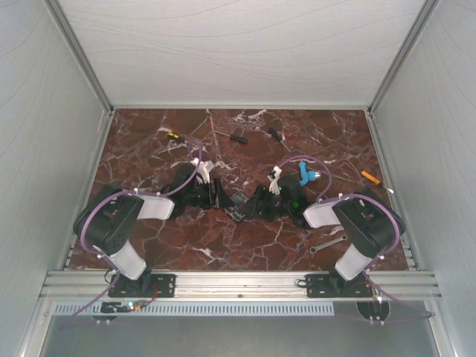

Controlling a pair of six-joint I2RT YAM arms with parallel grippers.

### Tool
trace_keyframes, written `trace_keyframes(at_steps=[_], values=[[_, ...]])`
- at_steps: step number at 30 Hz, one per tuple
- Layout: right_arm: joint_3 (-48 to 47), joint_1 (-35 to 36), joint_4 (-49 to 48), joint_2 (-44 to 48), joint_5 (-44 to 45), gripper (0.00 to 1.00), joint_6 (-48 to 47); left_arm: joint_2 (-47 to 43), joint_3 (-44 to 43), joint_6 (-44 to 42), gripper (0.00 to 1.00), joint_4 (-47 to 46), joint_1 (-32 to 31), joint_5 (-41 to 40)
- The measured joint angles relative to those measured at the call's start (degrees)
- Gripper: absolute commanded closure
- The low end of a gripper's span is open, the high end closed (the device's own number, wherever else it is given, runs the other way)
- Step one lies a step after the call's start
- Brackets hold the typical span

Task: Snap on the fuse box
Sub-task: Adjust the fuse box base at the center of the board.

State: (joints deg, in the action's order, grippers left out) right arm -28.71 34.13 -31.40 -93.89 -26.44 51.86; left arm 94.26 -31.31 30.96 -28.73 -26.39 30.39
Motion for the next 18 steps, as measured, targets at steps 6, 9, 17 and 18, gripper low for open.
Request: trace_keyframes(at_steps=[6, 9, 17, 18], values=[[0.85, -2.51, -0.44, 0.57, -0.57, 0.4, -1.05, -1.01, 4.37, 3.28, 0.44, -3.65, -0.26, 2.54], [1.03, -3.28, -0.26, 0.94, -0.66, 0.4, -2.23, -1.01, 5.35, 4.81, 0.44, -4.68, -0.76, 3.1], [2.36, -3.82, 0.15, 2.25, -2.45, 0.45, -5.09, -1.01, 5.7, 7.37, 0.5, -4.52, -1.53, 1.77], [2.84, -3.82, 0.04, 2.56, -2.8, 0.46, -5.25, -1.01, 5.7, 7.45, 0.51, -4.37, -1.53, 1.49]])
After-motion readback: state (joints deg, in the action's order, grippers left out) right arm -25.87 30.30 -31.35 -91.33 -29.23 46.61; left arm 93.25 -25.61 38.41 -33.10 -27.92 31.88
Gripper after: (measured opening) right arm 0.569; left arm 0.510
